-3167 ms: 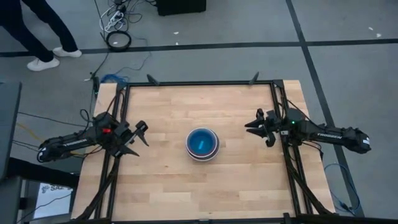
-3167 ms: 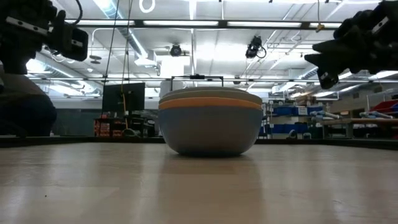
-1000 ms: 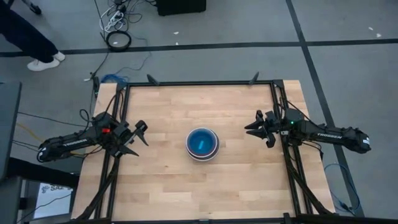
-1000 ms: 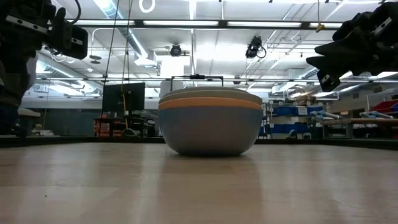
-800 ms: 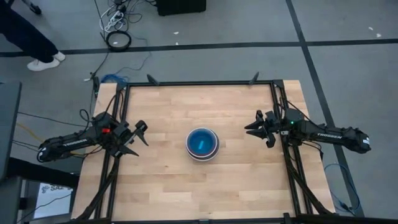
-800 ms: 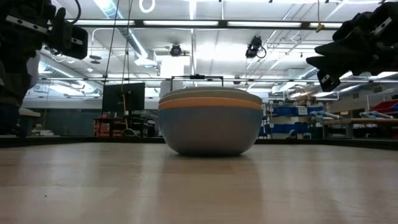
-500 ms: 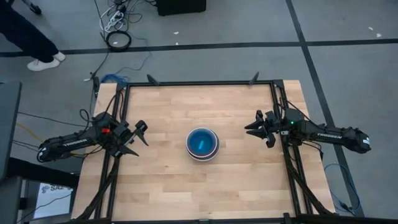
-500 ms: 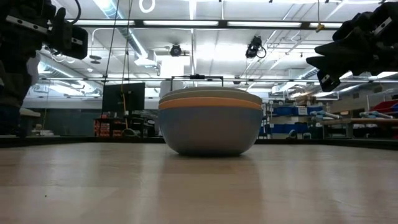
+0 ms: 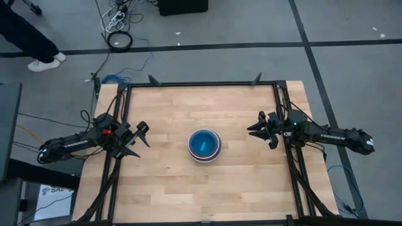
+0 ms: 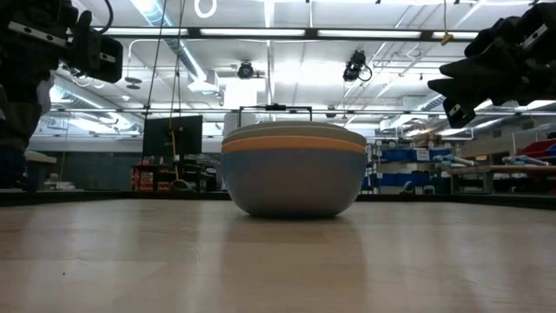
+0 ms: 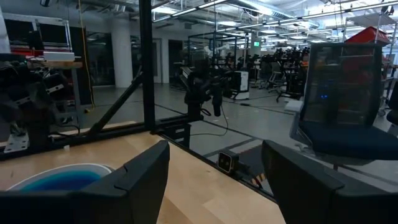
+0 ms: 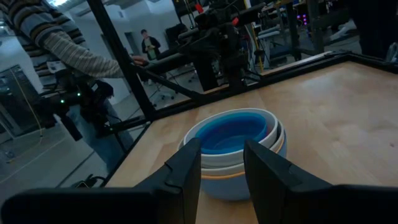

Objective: Nest bowls inside each other
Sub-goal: Return to Home Position

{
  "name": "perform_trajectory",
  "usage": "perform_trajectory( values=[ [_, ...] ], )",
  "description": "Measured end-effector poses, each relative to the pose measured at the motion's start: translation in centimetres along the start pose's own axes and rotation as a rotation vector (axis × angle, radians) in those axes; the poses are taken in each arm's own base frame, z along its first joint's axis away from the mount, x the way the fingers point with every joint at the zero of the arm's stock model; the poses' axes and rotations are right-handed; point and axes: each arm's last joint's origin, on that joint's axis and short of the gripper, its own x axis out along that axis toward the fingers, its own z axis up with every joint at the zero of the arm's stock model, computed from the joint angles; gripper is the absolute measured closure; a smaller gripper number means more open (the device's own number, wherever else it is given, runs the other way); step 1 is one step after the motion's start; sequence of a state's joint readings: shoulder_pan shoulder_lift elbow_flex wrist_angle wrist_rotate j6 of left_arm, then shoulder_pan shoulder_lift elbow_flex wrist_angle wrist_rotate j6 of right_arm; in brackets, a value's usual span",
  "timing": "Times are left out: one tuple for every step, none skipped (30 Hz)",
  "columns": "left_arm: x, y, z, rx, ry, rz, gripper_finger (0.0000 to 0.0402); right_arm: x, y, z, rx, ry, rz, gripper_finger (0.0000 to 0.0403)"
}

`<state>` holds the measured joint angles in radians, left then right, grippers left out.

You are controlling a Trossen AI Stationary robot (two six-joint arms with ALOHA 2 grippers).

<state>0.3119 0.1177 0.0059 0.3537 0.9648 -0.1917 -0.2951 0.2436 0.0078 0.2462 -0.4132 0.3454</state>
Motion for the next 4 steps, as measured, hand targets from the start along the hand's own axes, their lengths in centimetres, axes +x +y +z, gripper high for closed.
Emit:
perform_trajectory(
  values=[
    [0.00, 0.00, 0.00, 0.000, 0.000, 0.000, 0.0138, 0.00, 0.00, 0.00, 0.000, 0.000, 0.000, 0.0291],
    [0.00, 0.00, 0.00, 0.000, 0.000, 0.000, 0.0138, 0.00, 0.00, 0.00, 0.000, 0.000, 0.000, 0.0291],
    [0.00, 0.00, 0.00, 0.000, 0.000, 0.000, 0.0138, 0.00, 0.00, 0.00, 0.000, 0.000, 0.000, 0.0291],
    [0.00, 0.00, 0.00, 0.000, 0.000, 0.000, 0.0138, 0.00, 0.00, 0.00, 0.000, 0.000, 0.000, 0.0291]
  ],
)
